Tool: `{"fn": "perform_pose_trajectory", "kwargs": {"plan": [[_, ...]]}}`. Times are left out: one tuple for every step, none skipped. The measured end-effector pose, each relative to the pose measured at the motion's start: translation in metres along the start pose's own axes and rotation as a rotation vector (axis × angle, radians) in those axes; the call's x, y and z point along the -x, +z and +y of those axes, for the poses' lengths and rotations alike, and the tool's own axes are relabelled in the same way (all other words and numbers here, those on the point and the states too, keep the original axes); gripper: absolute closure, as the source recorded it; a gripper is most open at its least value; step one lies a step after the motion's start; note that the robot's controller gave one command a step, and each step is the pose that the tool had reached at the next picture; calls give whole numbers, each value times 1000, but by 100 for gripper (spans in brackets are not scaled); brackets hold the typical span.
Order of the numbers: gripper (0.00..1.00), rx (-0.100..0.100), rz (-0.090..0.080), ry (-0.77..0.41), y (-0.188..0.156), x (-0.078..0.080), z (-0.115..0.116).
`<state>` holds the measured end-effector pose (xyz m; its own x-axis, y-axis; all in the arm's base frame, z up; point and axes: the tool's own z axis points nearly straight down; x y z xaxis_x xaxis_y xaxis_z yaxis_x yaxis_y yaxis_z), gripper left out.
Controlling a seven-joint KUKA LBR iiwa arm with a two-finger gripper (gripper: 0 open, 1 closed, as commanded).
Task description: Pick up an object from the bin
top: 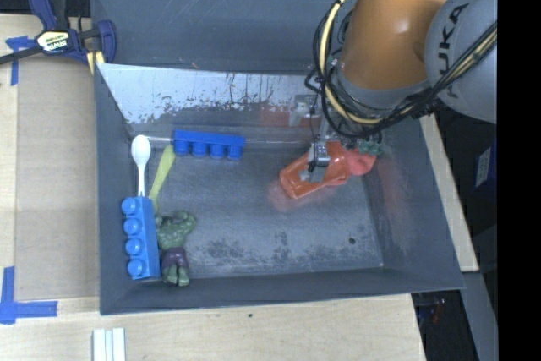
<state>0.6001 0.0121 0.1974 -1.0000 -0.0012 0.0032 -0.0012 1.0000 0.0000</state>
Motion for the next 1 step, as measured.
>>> {"fn": "perform_pose_trajectory", "kwargs": {"plan": [[0, 0, -7, 0, -4, 2, 0]]}}
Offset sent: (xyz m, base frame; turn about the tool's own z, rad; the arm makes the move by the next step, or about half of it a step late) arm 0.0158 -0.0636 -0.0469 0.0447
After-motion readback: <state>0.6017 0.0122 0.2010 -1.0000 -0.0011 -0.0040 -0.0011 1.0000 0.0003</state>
